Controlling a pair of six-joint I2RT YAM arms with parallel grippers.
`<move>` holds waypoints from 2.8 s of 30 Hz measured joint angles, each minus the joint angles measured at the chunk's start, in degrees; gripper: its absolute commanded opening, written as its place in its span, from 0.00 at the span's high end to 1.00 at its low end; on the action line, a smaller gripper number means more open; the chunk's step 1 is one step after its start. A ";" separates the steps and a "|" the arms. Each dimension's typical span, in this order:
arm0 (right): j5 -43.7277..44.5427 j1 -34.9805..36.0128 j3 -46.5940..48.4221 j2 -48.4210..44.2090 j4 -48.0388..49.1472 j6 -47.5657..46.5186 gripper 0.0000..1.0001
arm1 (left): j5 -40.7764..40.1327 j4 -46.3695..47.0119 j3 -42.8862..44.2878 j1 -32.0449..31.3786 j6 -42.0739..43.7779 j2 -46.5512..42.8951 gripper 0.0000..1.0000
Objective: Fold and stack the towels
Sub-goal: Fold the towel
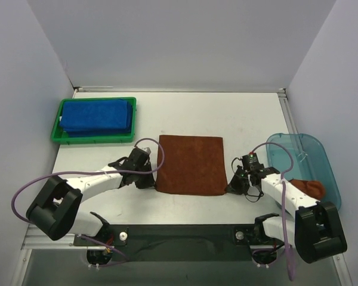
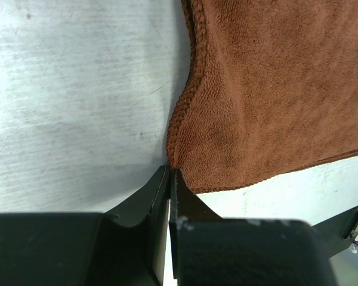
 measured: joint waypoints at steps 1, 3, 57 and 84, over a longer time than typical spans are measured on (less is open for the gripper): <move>0.00 -0.31 0.00 0.00 0.13 -0.07 1.00 | 0.17 0.46 0.00 0.00 0.00 0.17 1.00; 0.11 -0.35 0.00 0.00 0.48 -0.22 1.00 | 0.28 0.83 0.00 0.00 0.00 0.31 1.00; -2.12 -0.35 -3.15 -6.82 -7.10 -1.38 1.00 | 4.46 -5.68 -0.26 -0.42 1.77 -1.29 1.00; -2.91 5.90 6.56 -16.96 -17.94 -3.67 0.78 | 0.46 -15.67 4.98 -0.76 3.04 -14.69 0.44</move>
